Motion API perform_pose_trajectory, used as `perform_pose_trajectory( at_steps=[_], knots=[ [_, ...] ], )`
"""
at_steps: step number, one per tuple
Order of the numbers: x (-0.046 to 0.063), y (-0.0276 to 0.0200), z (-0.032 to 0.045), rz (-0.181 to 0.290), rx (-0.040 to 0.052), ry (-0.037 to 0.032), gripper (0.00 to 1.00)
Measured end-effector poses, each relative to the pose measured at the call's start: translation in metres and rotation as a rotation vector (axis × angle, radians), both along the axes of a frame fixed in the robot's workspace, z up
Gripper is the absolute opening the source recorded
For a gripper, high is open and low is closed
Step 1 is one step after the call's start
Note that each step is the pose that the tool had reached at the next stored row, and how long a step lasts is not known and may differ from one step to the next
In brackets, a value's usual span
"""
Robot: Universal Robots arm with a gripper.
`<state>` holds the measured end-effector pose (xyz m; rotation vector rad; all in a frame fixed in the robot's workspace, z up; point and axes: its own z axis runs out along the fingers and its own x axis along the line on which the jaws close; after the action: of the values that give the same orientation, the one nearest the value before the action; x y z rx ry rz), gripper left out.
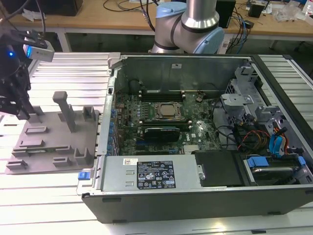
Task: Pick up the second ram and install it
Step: 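Pick up the second ram and move it above second insertion slot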
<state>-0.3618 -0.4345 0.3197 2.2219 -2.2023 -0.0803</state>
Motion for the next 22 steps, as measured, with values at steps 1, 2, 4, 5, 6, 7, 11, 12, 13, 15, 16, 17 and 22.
perform_pose_trajectory(
  at_steps=[1, 2, 4, 5, 6, 7, 11, 12, 13, 15, 16, 17, 22],
  knots=[
    [0.0, 0.0, -0.0012, 0.0, 0.0, 0.0, 0.28],
    [0.0, 0.0, -0.0026, 0.0, 0.0, 0.0, 0.28],
    [0.0, 0.0, -0.0042, 0.0, 0.0, 0.0, 0.28],
    [0.0, 0.0, -0.0053, 0.0, 0.0, -0.0001, 0.28],
    [0.0, 0.0, -0.0076, 0.0, 0.0, 0.0, 0.28],
    [0.0, 0.0, -0.0093, 0.0, 0.0, 0.0, 0.28],
    [0.0, 0.0, -0.015, 0.0, 0.0, 0.0, 0.28],
    [0.0, -0.0001, -0.0164, 0.0, 0.0, 0.0, 0.28],
    [0.0, -0.0004, -0.0178, 0.0, 0.0, 0.0001, 0.28],
    [-0.001, -0.0035, -0.0222, 0.0, 0.0, -0.0001, 0.28],
    [-0.001, -0.0046, -0.0233, 0.0, 0.0, 0.0, 0.28],
    [-0.001, -0.0063, -0.0252, 0.0, 0.0, 0.0, 0.28],
    [-0.004, -0.0114, -0.0331, 0.0, -0.0002, 0.0, 0.28]
  ],
)
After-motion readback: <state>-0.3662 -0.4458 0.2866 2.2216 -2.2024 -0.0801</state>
